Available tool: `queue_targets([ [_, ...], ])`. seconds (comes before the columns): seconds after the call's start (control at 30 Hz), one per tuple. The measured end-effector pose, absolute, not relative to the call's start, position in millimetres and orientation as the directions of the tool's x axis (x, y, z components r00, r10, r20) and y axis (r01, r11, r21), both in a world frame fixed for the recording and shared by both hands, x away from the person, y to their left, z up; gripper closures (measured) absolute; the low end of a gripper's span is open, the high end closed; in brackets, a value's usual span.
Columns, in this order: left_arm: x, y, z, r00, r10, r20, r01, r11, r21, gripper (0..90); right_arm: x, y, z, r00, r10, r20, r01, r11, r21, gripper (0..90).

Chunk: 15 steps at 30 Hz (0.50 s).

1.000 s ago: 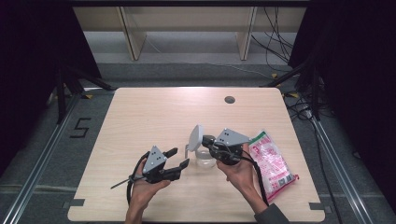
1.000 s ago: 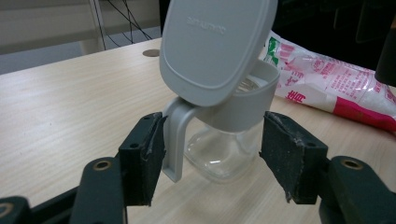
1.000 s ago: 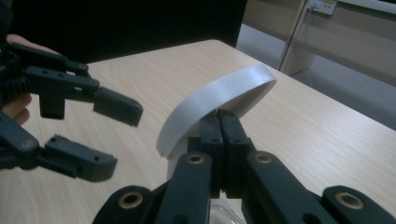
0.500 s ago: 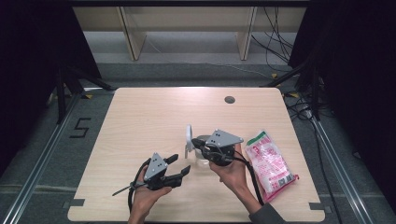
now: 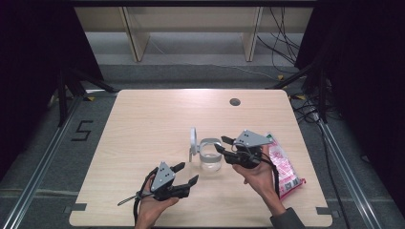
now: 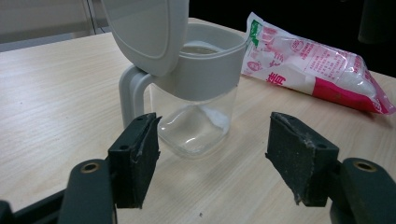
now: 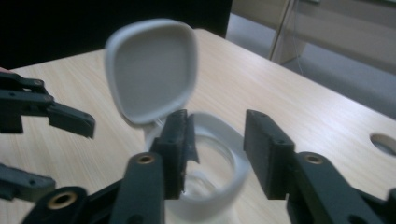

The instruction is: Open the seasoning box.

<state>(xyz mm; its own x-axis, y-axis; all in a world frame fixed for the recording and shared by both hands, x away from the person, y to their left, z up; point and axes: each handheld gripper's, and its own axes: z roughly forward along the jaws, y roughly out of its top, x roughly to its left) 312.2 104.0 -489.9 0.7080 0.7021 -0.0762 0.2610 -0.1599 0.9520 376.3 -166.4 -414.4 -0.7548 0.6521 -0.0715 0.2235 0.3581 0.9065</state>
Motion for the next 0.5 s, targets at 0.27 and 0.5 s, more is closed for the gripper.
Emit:
queue_targets([
  [0.27,308.3,101.0,-493.0,0.706,0.704,-0.083,0.269,-0.158,0.95,32.2,377.1,-208.0,-420.5,-0.707,0.706,-0.043,0.27,0.326,0.906,47.6],
  [0.5,306.2,97.4,-495.0,0.708,0.703,-0.072,0.268,-0.173,0.948,31.9,371.5,-235.2,-430.1,-0.664,0.747,0.027,0.34,0.271,0.9,40.4],
])
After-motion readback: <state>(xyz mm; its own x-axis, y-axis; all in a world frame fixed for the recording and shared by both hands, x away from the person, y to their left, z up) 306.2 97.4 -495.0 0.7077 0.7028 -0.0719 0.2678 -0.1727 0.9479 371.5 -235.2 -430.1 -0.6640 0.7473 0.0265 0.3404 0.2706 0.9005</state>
